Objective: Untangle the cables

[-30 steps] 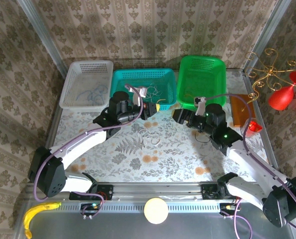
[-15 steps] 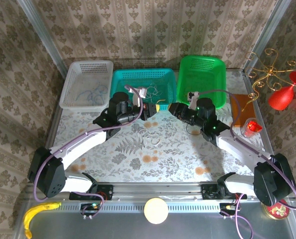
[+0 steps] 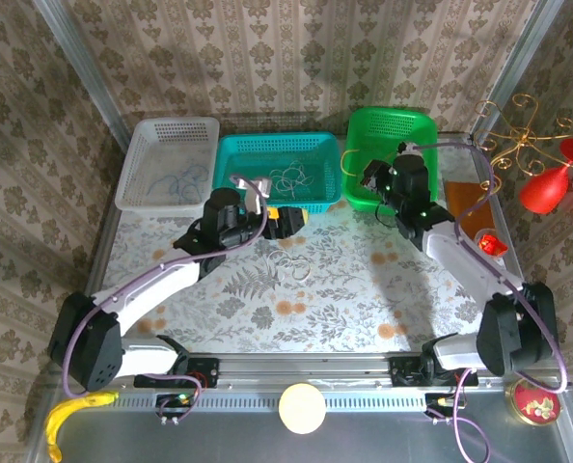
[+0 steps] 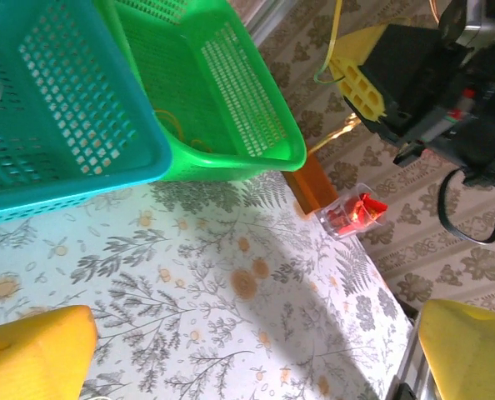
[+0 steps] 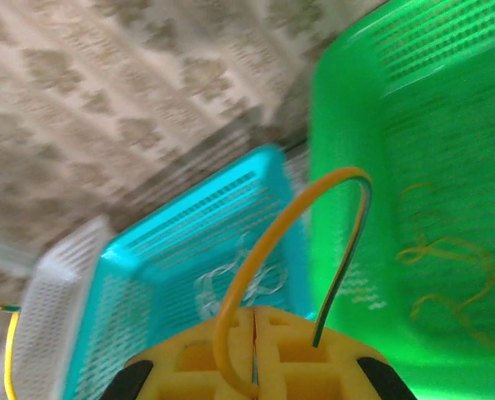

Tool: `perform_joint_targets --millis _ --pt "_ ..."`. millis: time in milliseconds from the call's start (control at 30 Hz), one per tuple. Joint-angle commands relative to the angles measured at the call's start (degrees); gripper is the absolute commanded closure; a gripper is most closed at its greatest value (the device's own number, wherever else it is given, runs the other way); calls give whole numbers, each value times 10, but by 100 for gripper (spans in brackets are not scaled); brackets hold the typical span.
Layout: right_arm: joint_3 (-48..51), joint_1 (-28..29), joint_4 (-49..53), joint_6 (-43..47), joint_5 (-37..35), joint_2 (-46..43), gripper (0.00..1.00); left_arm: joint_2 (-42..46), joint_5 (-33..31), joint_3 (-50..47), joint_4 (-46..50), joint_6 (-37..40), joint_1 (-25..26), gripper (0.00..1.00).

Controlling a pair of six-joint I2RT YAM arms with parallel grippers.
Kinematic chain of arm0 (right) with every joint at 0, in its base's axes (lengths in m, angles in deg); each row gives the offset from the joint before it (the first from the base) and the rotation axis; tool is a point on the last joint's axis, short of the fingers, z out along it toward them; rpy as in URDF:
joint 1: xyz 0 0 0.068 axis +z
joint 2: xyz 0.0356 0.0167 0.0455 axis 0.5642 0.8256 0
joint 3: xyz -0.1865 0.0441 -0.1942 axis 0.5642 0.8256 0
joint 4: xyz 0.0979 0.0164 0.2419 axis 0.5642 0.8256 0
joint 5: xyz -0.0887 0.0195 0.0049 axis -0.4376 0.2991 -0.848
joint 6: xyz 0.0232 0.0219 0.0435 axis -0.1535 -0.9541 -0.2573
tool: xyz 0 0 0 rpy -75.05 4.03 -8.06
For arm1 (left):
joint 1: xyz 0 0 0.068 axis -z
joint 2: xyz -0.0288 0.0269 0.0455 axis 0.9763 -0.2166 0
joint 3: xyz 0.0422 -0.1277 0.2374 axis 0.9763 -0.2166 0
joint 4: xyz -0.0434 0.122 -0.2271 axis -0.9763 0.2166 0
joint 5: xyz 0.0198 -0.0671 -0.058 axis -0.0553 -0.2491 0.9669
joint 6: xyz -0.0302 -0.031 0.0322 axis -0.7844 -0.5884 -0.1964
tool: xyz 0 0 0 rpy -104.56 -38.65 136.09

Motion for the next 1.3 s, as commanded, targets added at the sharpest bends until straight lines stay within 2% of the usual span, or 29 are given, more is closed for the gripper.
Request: perform_joint_targets --millis 0,133,367,400,433,467,500,533,667,933,1167,1267 --pt "-32 2 21 46 -162 54 100 25 -18 -17 4 2 -8 0" --pt "-59 -2 13 57 -260 117 100 42 -28 -30 25 5 -17 0" --pt "-113 -20 47 92 -328 207 100 58 -37 -34 72 18 -33 0" --pt "-120 -25 57 99 -315 214 88 58 -40 -34 79 19 -35 0" --pt "-130 -30 71 107 -290 220 65 58 -44 -34 86 20 -37 0" --pt "-138 -34 84 111 -269 222 48 59 -47 -34 94 22 -38 0" --pt "-145 -35 101 112 -251 223 37 57 -53 -34 104 24 -41 0" --pt "-144 -34 109 116 -227 219 34 56 -58 -36 112 27 -42 0" --pt "-90 -28 69 112 -136 163 32 46 -67 -44 131 31 -51 0" --pt "-15 4 69 90 -25 60 32 16 -70 -56 174 71 -66 0" --pt "62 70 69 74 8 -34 33 -27 -80 -46 234 130 -70 0" --pt "96 99 62 59 17 -61 33 -51 -83 -44 246 151 -70 6"
